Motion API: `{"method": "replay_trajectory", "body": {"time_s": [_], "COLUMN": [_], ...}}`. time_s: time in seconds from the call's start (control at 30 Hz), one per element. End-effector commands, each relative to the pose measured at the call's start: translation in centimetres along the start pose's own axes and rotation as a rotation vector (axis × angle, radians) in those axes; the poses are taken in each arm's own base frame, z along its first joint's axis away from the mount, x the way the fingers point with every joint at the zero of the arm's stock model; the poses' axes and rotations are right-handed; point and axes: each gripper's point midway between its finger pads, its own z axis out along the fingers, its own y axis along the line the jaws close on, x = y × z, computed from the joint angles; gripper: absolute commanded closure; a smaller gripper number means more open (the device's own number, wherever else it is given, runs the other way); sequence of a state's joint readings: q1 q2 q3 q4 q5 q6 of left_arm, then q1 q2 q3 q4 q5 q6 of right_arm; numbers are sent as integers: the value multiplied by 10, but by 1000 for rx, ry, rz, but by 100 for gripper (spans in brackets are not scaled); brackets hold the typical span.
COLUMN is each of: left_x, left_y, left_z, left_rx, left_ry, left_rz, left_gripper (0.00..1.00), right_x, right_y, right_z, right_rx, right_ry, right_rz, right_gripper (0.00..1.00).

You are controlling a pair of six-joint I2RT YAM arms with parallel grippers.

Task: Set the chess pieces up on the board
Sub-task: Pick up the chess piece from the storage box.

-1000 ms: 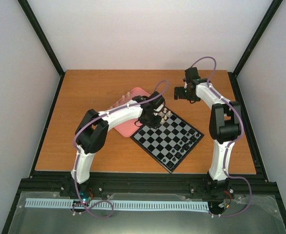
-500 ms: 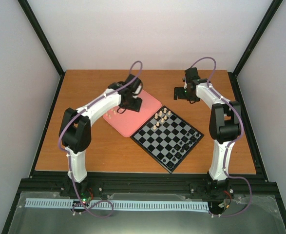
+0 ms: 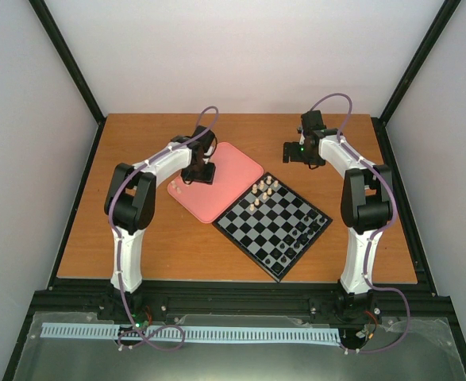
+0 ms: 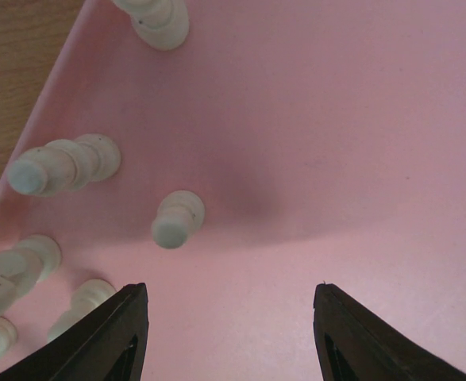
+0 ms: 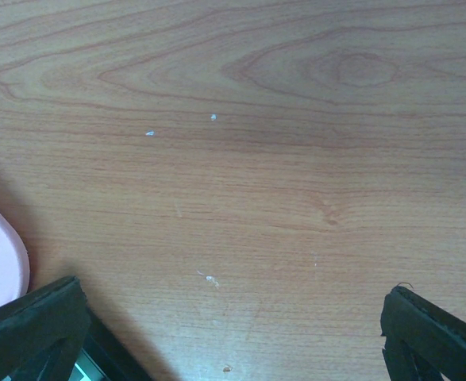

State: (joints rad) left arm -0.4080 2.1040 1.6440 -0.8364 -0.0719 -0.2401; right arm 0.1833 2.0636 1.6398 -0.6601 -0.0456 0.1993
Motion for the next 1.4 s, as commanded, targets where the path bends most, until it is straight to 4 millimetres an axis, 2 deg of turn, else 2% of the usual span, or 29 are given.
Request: {"method": "replay_trajectory", "body": {"time_s": [0.0,0.17,0.37,0.67,0.93,1.03,1.2,1.3,1.37], "left_x": [-18,-24,-26,-28,-25,-25,-25,-25,-24], "left_y": [12,18,15,14,17,17,17,17,17], "left_z": [-2,3,12,18,24,24,25,25,26], "left_rx": [-14,-15,-3,-2,-20,-20,-22,-19,-21], "left_ry": [-44,-39,-26,-18,-10,-10,-8,-8,-6], "left_rz": [-23,-36,-43,-47,-53,-55,-53,-54,-54], "left_gripper": [41,41,43,61,64,73,80,93,96], "right_x": [-7,-8,-10,-8,-6,-6,-6,-5,-5], "right_y": [-3,-4,-4,-6,-5,-5,-5,-5,-5], "right_z": [-7,-4,-1,2,3,4,2,3,3], "right_rx": [4,6,11,15,11,10,10,10,9], "right_ry": [-24,-21,-17,-8,-4,-3,-5,-1,0], "right_rz": [-1,-2,-3,-2,-4,-4,-5,-5,-5], "right_gripper": [0,0,0,0,0,0,0,0,0]}}
